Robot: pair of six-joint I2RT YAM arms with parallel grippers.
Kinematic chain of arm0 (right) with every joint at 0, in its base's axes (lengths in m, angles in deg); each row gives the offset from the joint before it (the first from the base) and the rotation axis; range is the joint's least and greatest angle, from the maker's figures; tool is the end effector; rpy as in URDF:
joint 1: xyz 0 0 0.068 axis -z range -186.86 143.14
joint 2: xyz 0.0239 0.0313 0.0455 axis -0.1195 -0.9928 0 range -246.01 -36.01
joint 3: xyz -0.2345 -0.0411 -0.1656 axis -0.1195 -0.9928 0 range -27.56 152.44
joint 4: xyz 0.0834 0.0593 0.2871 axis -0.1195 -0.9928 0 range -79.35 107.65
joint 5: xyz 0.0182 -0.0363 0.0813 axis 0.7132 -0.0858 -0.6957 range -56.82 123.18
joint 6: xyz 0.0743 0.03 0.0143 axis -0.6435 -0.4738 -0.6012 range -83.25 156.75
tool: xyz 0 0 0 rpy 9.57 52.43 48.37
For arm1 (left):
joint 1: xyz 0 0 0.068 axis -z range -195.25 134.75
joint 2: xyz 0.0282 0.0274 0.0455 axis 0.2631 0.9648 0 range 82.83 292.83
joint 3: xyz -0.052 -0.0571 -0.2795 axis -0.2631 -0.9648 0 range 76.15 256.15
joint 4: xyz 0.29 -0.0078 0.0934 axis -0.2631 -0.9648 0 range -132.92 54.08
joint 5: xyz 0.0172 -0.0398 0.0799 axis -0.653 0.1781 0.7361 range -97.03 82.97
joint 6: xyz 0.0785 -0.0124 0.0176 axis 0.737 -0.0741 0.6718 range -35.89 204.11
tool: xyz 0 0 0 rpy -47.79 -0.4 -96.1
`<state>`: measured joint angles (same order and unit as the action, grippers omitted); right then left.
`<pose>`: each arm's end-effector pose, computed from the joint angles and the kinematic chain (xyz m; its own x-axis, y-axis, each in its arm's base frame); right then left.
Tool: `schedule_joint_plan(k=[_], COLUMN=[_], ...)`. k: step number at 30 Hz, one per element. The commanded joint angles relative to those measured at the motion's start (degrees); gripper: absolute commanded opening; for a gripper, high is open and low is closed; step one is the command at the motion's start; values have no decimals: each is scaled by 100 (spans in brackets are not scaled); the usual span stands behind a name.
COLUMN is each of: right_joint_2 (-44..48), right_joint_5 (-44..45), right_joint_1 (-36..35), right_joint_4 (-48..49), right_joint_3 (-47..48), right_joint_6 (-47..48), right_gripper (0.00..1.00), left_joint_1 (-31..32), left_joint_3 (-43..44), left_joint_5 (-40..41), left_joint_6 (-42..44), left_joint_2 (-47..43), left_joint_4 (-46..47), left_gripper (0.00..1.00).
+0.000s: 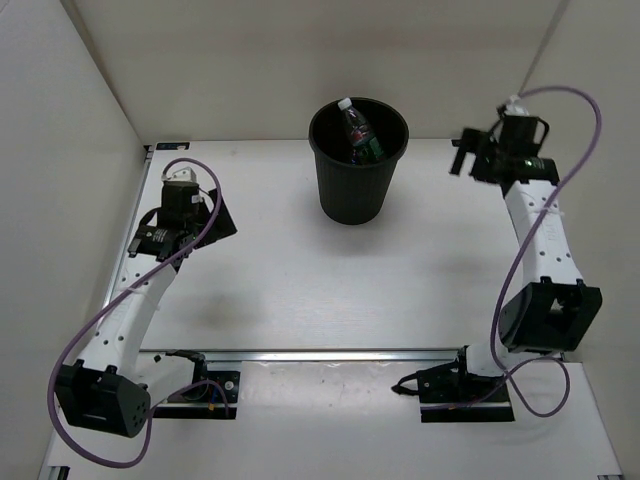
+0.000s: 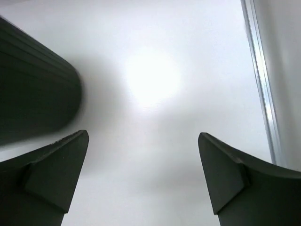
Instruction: Put the plastic bottles in the bin
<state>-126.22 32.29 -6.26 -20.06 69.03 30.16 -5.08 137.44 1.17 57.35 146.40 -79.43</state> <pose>0.4269 -0.0033 0.4119 -0.5168 0.1203 -0.8476 0.0570 0.9927 0.1062 0.2851 -0.0409 0.3110 -0.6645 -0.3336 -0.6687 -0.2490 0.9425 -0.2227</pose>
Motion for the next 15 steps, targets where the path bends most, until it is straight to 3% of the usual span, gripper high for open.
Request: schedule_joint_plan(k=[1, 3, 5, 7, 15], right_joint_2=[758, 1608, 2016, 2174, 2421], right_joint_5=[-427, -369, 384, 833, 729], right_joint_1=[686, 941, 907, 880, 1066], right_joint_4=[-616, -168, -209, -543, -703], right_joint_3=[-1395, -2579, -2899, -2936, -3427], right_joint_6=[-738, -800, -652, -616, -483], right_gripper=[99, 100, 99, 99, 99], left_joint_1=[-33, -16, -25, -7, 38], left_joint_3=[31, -4, -144, -284, -285], left_joint_5=[163, 260, 156, 59, 366], left_joint_6=[49, 40, -48, -74, -83], left_joint_2=[-222, -248, -283, -292, -293], left_joint_4=[-70, -132, 43, 157, 44], left_gripper=[99, 99, 99, 99, 99])
